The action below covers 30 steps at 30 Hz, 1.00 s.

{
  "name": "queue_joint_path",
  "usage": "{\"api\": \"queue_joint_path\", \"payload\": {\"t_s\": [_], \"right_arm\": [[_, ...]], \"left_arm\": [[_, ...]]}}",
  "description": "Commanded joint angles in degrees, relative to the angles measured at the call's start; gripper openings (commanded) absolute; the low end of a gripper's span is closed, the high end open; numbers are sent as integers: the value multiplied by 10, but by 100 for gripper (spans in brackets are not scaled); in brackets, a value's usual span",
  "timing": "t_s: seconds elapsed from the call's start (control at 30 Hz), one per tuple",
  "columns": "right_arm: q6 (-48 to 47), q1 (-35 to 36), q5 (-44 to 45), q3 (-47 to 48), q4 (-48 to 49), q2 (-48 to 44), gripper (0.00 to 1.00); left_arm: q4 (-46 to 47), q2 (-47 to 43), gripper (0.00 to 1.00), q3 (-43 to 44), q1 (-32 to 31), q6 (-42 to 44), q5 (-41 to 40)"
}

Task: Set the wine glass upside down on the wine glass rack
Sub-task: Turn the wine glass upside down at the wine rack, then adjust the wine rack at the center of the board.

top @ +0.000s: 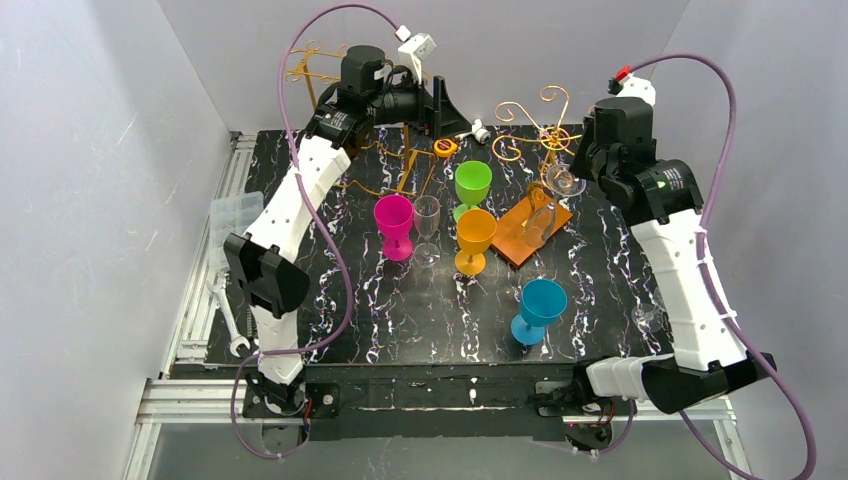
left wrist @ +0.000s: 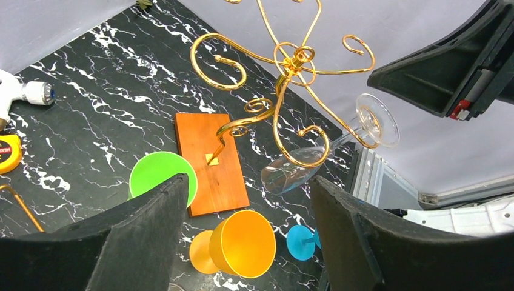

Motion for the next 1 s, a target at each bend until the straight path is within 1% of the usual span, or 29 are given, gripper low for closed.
{"api": "queue_joint_path", "payload": {"t_s": [0.0, 0.07, 0.13, 0.23, 0.37, 0.5, 0.57, 0.63, 0.77, 0.8, 0.9, 0.97], "right_arm": [[16, -11, 23, 39, -33, -16, 25], [12, -16, 30, 42, -50, -14, 23], [6, -22, 31, 40, -62, -11, 22], [3, -31, 26, 27, -64, -10, 22], [-4, -43, 21, 15, -63, -7, 22], [-14, -59, 20, 6, -62, -4, 22], [-22, -72, 13, 5, -59, 2, 22], [-29, -87, 2, 5, -52, 9, 22], [-38, -104, -1, 4, -37, 24, 21], [-37, -106, 1, 2, -31, 27, 21], [-35, -110, -11, -5, -7, 33, 20], [-33, -111, -19, -5, 6, 39, 20]], "left_arm": [[15, -7, 74, 39, -2, 8, 33], [9, 18, 78, 76, -3, -8, 40], [4, 40, 79, 98, -8, -17, 40], [7, 51, 79, 91, -20, -19, 33], [23, 66, 84, 84, -33, -38, 27], [55, 81, 85, 78, -38, -74, 33], [61, 82, 84, 71, -43, -74, 36], [74, 84, 80, 62, -46, -78, 40], [103, 89, 64, 61, -52, -91, 80], [114, 88, 61, 56, -53, -94, 87], [135, 86, 55, 48, -57, -101, 106], [136, 87, 54, 49, -61, -99, 114]]}}
